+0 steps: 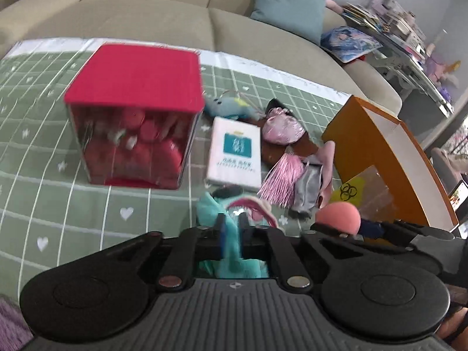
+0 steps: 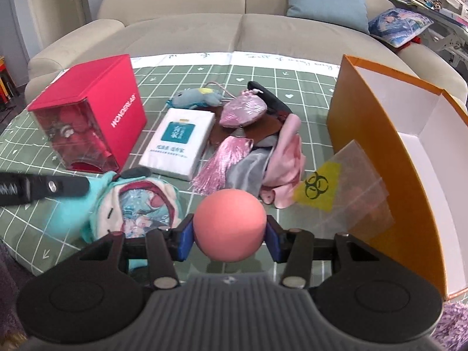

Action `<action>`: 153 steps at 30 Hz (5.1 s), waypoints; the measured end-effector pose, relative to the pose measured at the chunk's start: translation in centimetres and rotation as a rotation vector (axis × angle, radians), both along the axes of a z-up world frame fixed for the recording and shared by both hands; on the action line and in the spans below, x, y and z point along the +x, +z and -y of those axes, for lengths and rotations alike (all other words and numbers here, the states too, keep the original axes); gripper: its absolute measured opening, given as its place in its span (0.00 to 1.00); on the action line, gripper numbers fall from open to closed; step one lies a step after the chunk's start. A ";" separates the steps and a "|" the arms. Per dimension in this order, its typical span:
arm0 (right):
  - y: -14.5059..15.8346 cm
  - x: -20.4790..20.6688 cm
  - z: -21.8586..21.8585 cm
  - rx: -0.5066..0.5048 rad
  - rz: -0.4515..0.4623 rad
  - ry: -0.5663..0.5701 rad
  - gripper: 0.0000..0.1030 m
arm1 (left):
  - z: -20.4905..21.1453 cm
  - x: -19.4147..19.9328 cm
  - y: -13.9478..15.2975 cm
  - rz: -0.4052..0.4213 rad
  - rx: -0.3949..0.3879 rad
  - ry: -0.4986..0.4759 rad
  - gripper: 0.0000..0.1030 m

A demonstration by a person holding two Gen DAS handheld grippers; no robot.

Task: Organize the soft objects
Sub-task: 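Grasp the pink foam ball with the right tool while the left tool grasps the teal plush bag, then carry the pink ball and teal plush bag over the orange shoebox with both tools, then open both tools to drop the ball and plush bag into the shoebox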

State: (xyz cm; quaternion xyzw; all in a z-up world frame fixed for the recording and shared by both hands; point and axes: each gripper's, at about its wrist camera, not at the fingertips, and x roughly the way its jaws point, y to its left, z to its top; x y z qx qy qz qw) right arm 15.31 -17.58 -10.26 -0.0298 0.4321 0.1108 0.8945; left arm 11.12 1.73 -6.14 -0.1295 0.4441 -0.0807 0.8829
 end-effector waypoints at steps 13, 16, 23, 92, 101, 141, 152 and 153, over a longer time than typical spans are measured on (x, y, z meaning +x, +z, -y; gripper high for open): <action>0.3 0.0 2.1 0.047 -0.013 -0.116 0.48 | 2.9 -0.8 -0.2 0.019 0.002 -0.185 0.68; -0.2 0.2 2.2 0.051 -0.038 -0.119 0.49 | 2.7 0.3 -1.5 -0.033 0.028 -0.138 0.79; -1.0 0.6 1.2 0.045 -0.075 -0.072 0.49 | 1.4 0.6 -2.4 -0.068 0.066 -0.038 0.90; 9.5 -7.2 4.7 0.075 0.171 -0.125 0.48 | 5.5 -6.1 9.4 0.292 0.142 -0.173 0.95; 11.2 -6.2 9.5 0.030 0.227 -0.169 0.48 | 11.2 -2.0 12.4 0.324 0.090 -0.312 0.95; -0.1 8.2 20.7 -0.277 -0.197 -0.015 0.69 | 32.6 18.8 -1.2 -0.182 0.476 -0.766 1.00; -0.2 7.5 19.1 -0.303 -0.187 -0.014 0.73 | 31.6 18.2 0.7 -0.139 0.391 -0.768 1.00; -0.6 7.8 18.9 -0.301 -0.184 -0.015 0.74 | 31.5 18.2 0.9 -0.133 0.378 -0.763 1.00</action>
